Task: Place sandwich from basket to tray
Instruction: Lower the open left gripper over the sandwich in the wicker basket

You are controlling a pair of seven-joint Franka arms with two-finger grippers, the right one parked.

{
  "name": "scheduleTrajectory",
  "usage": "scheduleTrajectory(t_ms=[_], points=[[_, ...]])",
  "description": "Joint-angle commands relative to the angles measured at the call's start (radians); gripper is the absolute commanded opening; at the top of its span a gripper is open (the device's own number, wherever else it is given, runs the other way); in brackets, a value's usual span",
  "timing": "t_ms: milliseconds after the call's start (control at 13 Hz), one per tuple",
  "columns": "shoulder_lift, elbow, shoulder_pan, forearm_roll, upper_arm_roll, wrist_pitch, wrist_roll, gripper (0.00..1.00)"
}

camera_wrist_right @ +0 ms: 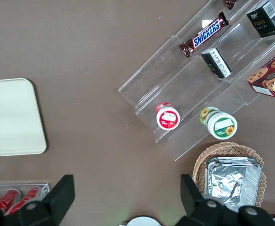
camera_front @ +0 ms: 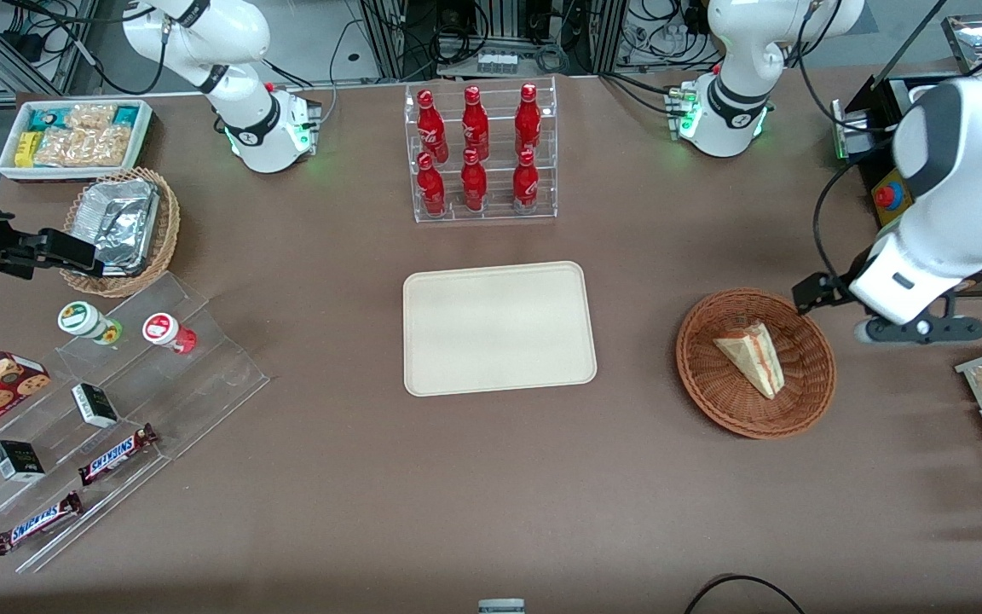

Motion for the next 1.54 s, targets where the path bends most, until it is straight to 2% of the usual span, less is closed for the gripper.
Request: scheduleTrajectory(t_ms=[0, 231, 538, 1308, 1385, 1462], points=[[0.037, -0.081, 0.004, -0.001, -0.007, 0.127, -0.106, 1.00], [0.039, -0.176, -0.004, -0.001, -0.009, 0.246, -0.263, 1.00], [0.060, -0.313, -0.001, -0.001, -0.009, 0.444, -0.384, 1.00], [0.166, -0.330, 0.002, 0.002, -0.007, 0.478, -0.395, 1.00], [0.172, -0.330, 0.002, 0.002, -0.007, 0.480, -0.395, 0.96], [0.180, -0.327, 0.002, 0.002, -0.007, 0.483, -0.395, 0.81]])
